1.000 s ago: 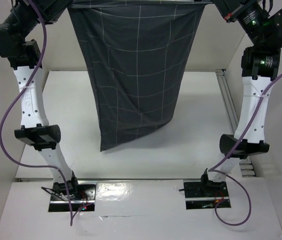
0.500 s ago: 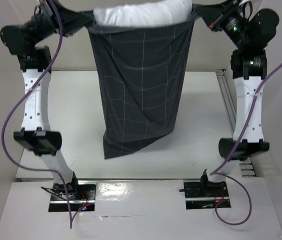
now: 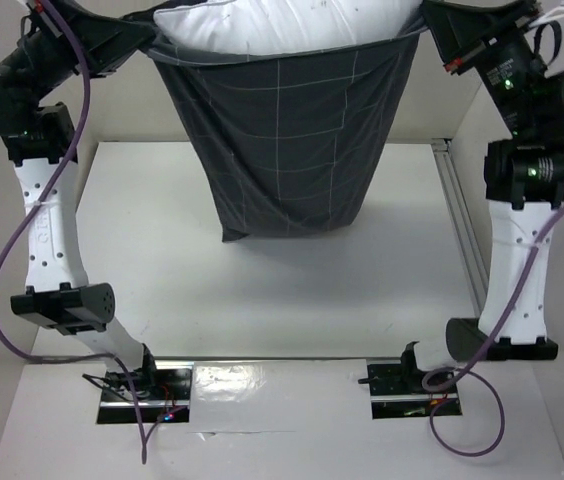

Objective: Put the pillow into the pillowcase

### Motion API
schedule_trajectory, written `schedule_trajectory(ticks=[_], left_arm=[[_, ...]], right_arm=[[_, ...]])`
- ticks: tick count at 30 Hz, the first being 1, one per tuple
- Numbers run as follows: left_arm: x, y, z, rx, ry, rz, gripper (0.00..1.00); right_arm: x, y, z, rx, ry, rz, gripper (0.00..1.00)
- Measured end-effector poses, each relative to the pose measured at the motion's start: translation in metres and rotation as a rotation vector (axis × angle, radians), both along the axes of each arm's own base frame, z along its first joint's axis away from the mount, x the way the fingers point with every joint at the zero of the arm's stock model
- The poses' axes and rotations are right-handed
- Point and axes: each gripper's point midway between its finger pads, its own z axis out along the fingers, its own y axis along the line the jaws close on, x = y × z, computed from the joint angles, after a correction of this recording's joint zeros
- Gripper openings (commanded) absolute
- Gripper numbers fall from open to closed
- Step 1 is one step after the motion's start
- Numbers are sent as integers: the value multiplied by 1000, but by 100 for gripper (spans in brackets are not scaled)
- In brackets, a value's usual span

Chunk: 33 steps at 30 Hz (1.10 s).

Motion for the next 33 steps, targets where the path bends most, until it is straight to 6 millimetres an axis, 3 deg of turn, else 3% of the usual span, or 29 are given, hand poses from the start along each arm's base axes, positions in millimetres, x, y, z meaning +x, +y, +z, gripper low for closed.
schedule_trajectory(ticks=[2, 3, 6, 8, 11, 15, 17, 19, 21, 23, 26, 29, 31, 33], left_arm=[[13, -5, -5, 7, 31, -19, 0], [20, -6, -1, 11, 25, -30, 0], [46, 0, 6, -24, 16, -43, 0], [60, 3, 0, -40, 56, -48, 0], [67, 4, -19, -33, 184, -40, 0], [34, -3, -24, 2, 177, -28, 0], [16, -7, -17, 23, 122, -26, 0], [4, -10, -4, 31, 59, -31, 0], [-5, -11, 15, 25, -35, -24, 0], [-8, -12, 21, 12, -65, -16, 0], [-4, -19, -2, 5, 13, -16, 0], [12, -33, -47, 25, 129, -51, 0], [32, -39, -72, 35, 203, -84, 0], [58, -41, -80, 38, 247, -111, 0]], right_arm=[[24, -1, -4, 0, 31, 0, 0], [35, -4, 4, -1, 20, -3, 0], [78, -31, 5, 32, 40, -18, 0], [83, -45, -4, 59, 92, 19, 0], [52, -44, -7, 54, 113, 66, 0], [-1, -34, -15, 30, 65, 79, 0], [-12, -30, -17, 18, 50, 80, 0], [-23, -27, 0, -10, 1, 75, 0], [-20, -29, 21, -29, -58, 55, 0], [-16, -32, 29, -29, -86, 39, 0], [-1, -32, 0, -7, -28, 44, 0], [28, -19, -62, 17, 118, 73, 0], [53, -8, -95, 13, 221, 104, 0], [80, -4, -114, 14, 295, 111, 0]])
